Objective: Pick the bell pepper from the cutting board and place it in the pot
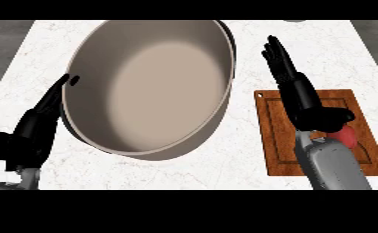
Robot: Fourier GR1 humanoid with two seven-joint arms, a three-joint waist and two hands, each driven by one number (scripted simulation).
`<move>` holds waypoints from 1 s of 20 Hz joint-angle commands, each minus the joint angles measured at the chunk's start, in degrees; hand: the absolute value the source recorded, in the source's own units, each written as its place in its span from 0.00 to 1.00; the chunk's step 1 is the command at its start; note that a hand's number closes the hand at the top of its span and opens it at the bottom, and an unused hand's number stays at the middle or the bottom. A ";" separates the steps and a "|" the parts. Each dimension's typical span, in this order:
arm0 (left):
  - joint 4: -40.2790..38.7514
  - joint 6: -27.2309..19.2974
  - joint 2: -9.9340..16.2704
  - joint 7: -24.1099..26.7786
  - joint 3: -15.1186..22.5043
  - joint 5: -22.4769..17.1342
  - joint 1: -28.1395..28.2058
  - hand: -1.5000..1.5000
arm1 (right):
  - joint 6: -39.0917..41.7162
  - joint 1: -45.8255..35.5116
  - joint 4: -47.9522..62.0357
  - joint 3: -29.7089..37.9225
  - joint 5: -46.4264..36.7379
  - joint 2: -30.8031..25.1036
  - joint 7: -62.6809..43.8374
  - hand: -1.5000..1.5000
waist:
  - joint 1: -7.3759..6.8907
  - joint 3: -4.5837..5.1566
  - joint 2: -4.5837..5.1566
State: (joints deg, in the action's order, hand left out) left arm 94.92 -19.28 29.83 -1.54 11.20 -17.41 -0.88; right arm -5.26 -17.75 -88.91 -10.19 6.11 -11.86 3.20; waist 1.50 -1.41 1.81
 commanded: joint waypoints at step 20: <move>1.78 -2.31 -7.12 -11.29 2.68 -3.62 -5.74 0.50 | 17.04 22.79 -2.25 19.39 -17.12 -44.13 40.62 0.00 | 1.62 1.40 -2.15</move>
State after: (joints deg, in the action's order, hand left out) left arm 97.96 -21.33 23.98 -9.80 11.46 -21.47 -5.73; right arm 11.83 1.32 -90.92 4.07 -7.21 -48.65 40.91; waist 3.03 -0.27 -0.72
